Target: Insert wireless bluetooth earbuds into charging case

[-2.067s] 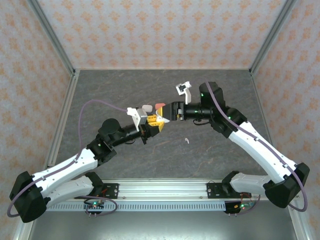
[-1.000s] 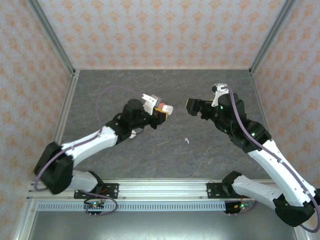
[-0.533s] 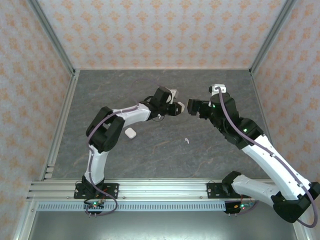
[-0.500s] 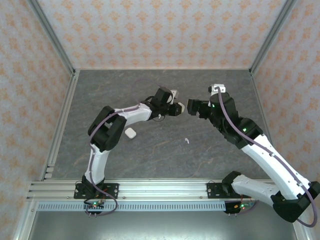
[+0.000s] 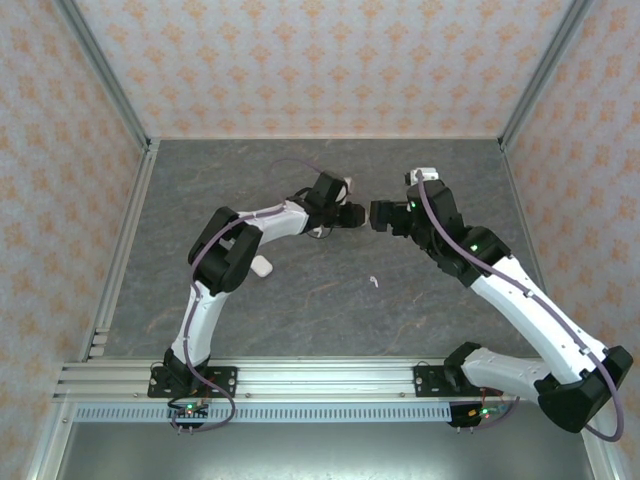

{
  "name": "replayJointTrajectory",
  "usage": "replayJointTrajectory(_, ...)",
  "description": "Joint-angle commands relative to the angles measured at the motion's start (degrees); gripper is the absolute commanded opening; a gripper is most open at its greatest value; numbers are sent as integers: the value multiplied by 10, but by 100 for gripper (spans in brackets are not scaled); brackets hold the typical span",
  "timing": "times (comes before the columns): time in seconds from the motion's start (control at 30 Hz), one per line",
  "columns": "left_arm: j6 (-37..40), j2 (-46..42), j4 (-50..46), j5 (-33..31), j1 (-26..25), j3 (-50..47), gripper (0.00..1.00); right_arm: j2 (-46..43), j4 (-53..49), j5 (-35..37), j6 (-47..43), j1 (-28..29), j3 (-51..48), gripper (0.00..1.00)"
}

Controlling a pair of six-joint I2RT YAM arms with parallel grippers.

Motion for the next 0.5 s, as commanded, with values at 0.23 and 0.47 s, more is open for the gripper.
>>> replayJointTrajectory(0.23,37,-76,-57,-15,28,9,50,9,-38,-33,-7,-5,34,99)
replayJointTrajectory(0.47,52,-214,-59,-9,65,-61,55,40,-54,-133,-8,2,56,99)
